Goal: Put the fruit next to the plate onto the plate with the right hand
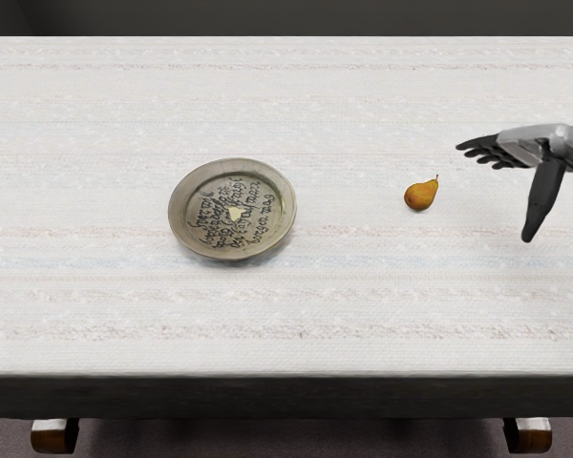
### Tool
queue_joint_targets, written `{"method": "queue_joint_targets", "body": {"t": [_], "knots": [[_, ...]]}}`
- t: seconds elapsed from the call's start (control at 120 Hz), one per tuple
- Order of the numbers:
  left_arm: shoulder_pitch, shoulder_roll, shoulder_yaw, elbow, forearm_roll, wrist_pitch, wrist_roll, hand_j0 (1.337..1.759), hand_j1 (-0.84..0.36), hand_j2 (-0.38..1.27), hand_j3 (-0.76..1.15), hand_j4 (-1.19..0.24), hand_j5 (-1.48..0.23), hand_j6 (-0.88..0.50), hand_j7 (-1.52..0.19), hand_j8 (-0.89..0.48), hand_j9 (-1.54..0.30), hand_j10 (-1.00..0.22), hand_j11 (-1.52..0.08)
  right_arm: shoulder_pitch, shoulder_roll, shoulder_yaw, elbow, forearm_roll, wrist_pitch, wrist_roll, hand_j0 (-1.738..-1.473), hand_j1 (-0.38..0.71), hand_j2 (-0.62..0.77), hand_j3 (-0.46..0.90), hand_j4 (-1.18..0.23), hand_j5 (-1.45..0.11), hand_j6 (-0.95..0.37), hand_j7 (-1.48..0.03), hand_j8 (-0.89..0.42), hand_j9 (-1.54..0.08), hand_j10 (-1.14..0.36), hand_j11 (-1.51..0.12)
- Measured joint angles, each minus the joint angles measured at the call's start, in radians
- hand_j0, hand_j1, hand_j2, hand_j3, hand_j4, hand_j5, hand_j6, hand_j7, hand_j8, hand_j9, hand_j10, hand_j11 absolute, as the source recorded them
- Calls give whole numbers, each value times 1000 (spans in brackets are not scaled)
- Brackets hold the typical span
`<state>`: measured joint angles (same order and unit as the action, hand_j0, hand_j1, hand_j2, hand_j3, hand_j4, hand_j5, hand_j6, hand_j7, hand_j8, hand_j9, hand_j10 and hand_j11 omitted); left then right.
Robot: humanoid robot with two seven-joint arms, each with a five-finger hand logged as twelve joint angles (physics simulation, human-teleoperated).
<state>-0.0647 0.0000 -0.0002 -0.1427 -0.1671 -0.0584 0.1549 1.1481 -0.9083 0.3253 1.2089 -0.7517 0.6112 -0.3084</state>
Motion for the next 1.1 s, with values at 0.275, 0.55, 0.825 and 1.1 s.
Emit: {"method": "queue_joint_targets", "body": {"t": [0.275,0.55,0.825,1.1], "knots": [[0,0,0,0,0,0,0,1658,325,4,0,-20,-26,-20,-26,-20,-26,-20,-26,44,-6,6,13,4,0,-90,-1658,-349,0,0,-6,-1,-8,0,-6,0,-4,0],[-1,0,0,0,0,0,0,1658,325,4,0,-20,-26,-20,-26,-20,-26,-20,-26,106,69,14,22,-48,0,-284,-1658,-349,0,0,-5,-1,-7,0,-6,0,-4,0],[0,0,0,0,0,0,0,1658,325,4,0,-20,-26,-20,-26,-20,-26,-20,-26,135,146,13,125,-329,-25,-301,-1658,-349,0,0,-5,-1,-7,0,-5,0,-4,0],[0,0,0,0,0,0,0,1658,325,4,0,-20,-26,-20,-26,-20,-26,-20,-26,83,272,0,168,-513,-208,-302,-1658,-349,1,0,-4,-1,-6,0,-5,0,-3,0]]}}
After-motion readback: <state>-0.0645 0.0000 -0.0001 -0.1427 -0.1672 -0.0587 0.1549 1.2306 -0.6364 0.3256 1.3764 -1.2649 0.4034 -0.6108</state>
